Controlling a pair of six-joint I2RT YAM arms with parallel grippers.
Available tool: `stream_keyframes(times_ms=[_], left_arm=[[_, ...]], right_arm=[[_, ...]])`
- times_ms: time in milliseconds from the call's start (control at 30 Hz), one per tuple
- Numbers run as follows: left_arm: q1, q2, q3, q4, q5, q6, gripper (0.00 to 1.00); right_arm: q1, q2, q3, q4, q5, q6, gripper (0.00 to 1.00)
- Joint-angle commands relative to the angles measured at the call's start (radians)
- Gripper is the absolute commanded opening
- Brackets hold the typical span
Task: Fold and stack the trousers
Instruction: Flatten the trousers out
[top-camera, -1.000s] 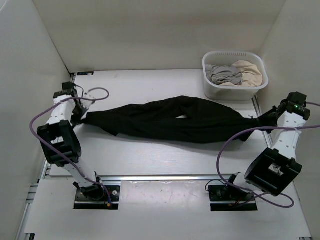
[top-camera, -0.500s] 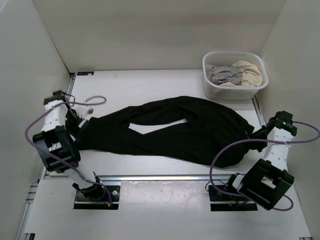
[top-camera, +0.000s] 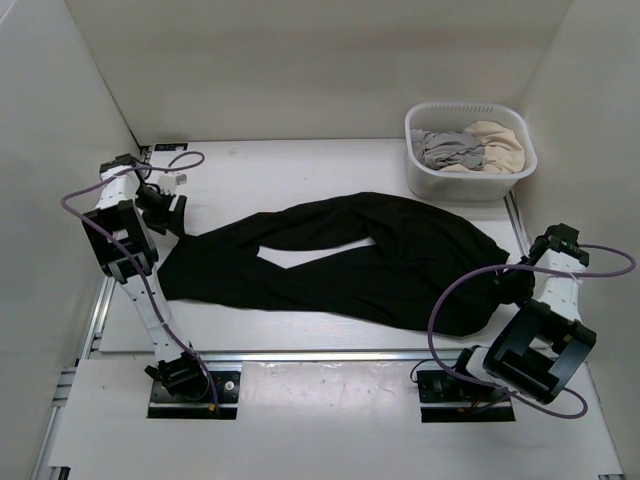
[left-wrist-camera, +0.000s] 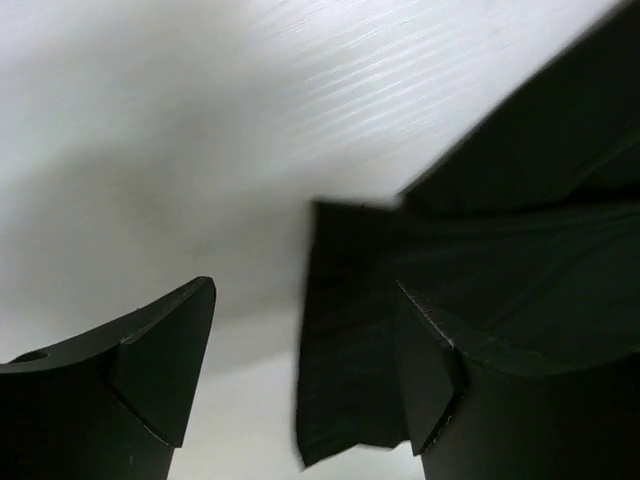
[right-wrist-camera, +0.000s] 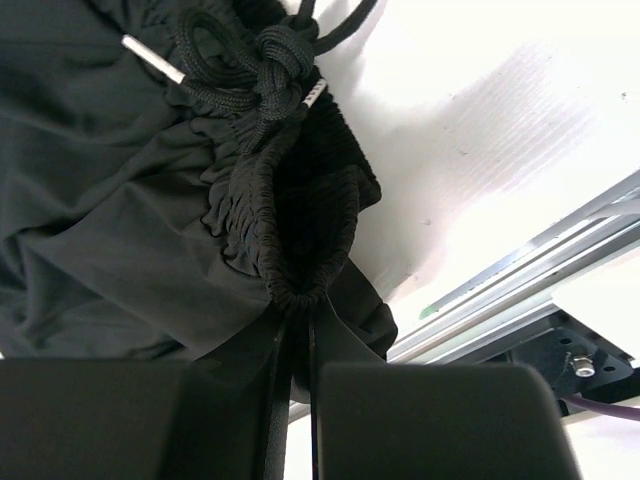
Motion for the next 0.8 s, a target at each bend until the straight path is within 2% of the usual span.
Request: stream_keyframes(times_ms=[0,100,233,333,367,633,733,767], left_arm=[[-0.037,-0.016,0.035,-0.027,0.154,-0.050,0.80],[-0.037,0.002,0.026,-0.004,0.197,-0.077,0.78],[-0.037,0.042,-0.017,0.007,0.113,-0.086,0.51],[-0.037,0.031,-0.082,0.042,0.047,-0.063,0.19],[-0.037,0.019,-0.091,0.042,0.035,-0.063,0.14],[-0.037,-0.058,-0.082,0.042,0.002,-0.055,0.14],[-0.037,-0.079,-0.073,0.042,0.051,-0.067,0.14],[-0.037,-0.079,-0.063,0.042,0.051,-0.067,0.25]], right_arm=[[-0.005,0.015,0.021,0.006,0.045,-0.028,0.00],[-0.005,0.026,0.045,-0.014,0.056,-0.028,0.00],[-0.005,0.015,0.093,-0.040,0.079,-0.018,0.00],[-0.005,0.004,0.137,-0.051,0.079,0.002,0.00],[-0.005,0.004,0.156,-0.060,0.079,0.002,0.00],[-0.005,-0.014,0.177,-0.069,0.070,0.002,0.00],[-0.005,-0.014,0.167,-0.060,0.061,0.002,0.00],[-0.005,-0.014,0.155,-0.060,0.061,0.002,0.00]])
